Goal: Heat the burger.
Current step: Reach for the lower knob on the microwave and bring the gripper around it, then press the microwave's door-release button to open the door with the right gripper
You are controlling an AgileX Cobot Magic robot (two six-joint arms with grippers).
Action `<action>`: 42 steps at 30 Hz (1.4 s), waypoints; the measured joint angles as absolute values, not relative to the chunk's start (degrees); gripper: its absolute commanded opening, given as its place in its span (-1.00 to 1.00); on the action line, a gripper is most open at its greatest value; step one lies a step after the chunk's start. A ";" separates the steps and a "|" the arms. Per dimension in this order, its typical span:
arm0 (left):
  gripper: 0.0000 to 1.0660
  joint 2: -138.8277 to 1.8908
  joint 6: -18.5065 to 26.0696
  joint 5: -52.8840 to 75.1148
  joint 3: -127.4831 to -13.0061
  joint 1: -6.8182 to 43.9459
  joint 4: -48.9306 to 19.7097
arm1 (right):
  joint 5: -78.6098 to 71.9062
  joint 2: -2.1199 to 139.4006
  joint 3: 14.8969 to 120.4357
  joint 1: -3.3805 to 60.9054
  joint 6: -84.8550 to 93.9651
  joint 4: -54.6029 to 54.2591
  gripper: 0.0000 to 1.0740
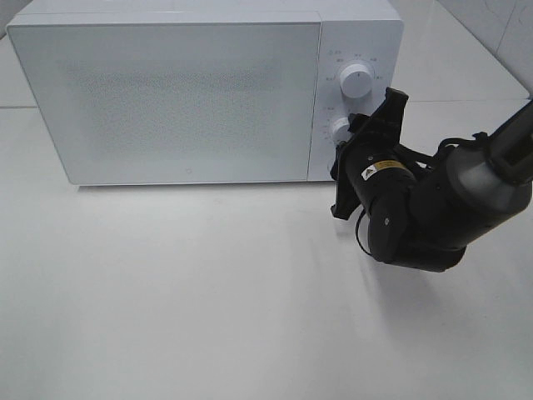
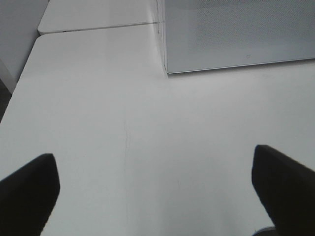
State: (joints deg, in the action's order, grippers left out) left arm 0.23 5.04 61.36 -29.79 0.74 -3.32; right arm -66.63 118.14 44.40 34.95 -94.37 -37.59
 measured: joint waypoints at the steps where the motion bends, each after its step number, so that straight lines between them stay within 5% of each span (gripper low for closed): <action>1: 0.89 0.23 5.04 61.36 -29.79 0.74 -3.32 | -66.63 118.14 44.40 34.95 -94.37 -37.59 -0.89; 15: 0.89 0.23 5.04 61.36 -29.79 0.74 -3.32 | -66.63 118.14 44.40 34.95 -94.37 -37.59 -0.75; 29: 0.89 0.23 5.04 61.36 -29.79 0.74 -3.32 | -66.75 118.09 44.81 35.47 -89.44 -38.56 0.07; 42: 0.89 0.23 5.04 61.36 -29.79 0.74 -3.32 | -68.24 115.79 42.23 35.81 -80.04 -36.50 0.28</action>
State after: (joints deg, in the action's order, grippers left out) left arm 0.23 5.04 61.36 -29.79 0.74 -3.32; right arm -68.24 115.79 42.23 35.81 -80.04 -36.50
